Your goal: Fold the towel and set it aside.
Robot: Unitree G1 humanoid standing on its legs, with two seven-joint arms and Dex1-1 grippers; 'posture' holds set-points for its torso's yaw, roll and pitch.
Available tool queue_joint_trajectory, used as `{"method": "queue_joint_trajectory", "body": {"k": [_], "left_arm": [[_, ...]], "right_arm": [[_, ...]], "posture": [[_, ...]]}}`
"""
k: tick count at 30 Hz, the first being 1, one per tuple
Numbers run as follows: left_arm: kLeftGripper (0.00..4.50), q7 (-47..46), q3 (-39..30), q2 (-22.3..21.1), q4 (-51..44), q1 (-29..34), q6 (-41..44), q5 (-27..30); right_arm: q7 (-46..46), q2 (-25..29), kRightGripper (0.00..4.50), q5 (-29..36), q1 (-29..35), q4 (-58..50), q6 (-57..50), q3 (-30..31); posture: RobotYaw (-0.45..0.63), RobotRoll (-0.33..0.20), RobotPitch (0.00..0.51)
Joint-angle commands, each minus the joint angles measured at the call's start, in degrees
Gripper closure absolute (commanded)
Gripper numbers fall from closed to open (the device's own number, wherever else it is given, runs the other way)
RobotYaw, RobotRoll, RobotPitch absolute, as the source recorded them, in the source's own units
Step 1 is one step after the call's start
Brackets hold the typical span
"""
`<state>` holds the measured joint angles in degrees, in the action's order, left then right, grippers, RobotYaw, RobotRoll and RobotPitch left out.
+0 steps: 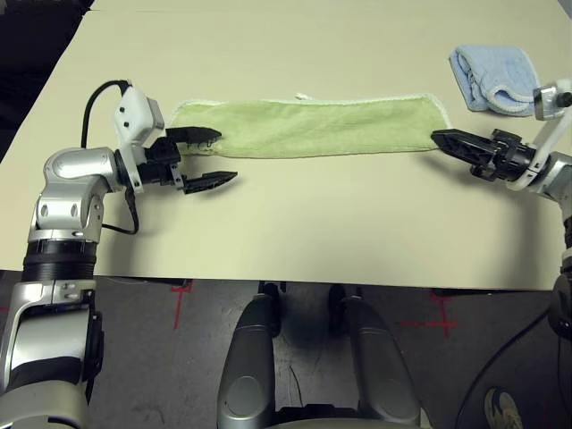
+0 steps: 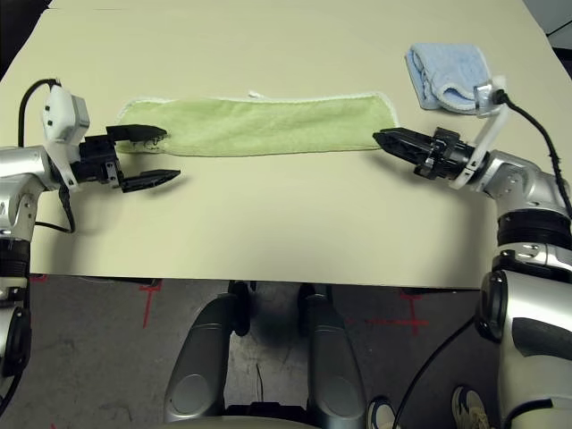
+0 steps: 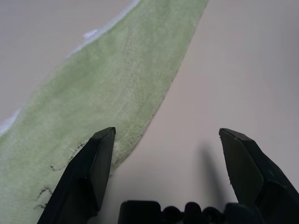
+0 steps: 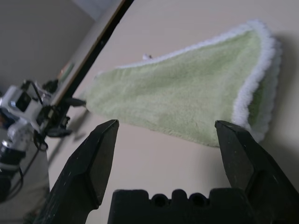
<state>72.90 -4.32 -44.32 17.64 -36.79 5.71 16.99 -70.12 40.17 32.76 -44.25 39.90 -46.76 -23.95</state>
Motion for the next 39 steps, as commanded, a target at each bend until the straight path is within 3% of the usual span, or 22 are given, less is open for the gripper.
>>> {"method": "queue_joint_trajectory", "body": {"k": [1, 9, 18, 36, 39], "left_arm": [[0.00, 0.06, -0.12, -1.10, -2.24, 1.55, 0.09, 0.23], [0.00, -0.25, 0.07, -1.16, -3.03, 1.88, 0.80, 0.60], [0.00, -0.45, 0.39, -1.12, -3.82, 1.66, 1.53, 0.69], [0.00, -1.64, 0.20, -0.12, -6.91, 2.04, 3.59, 2.02], [0.00, -1.68, 0.29, -0.11, -6.69, 2.11, 3.37, 1.96]], "right_arm": [[5.60, 0.86, 0.03, 4.31, 4.65, -5.50, -7.99, -4.02], [18.23, -3.92, 0.03, 10.97, 10.51, -15.07, -15.87, -9.48], [27.75, -8.52, 0.03, 12.36, 7.77, -14.59, -12.45, -9.31], [36.42, -12.39, 0.03, 13.13, 5.18, -11.66, -8.75, -9.14], [37.27, -12.49, 1.02, 13.05, 5.27, -11.60, -7.72, -8.85]], "posture": [[0.03, 0.000, 0.293], [0.03, 0.000, 0.296], [0.03, 0.000, 0.299], [0.04, 0.000, 0.301], [0.04, 0.000, 0.300]]}}
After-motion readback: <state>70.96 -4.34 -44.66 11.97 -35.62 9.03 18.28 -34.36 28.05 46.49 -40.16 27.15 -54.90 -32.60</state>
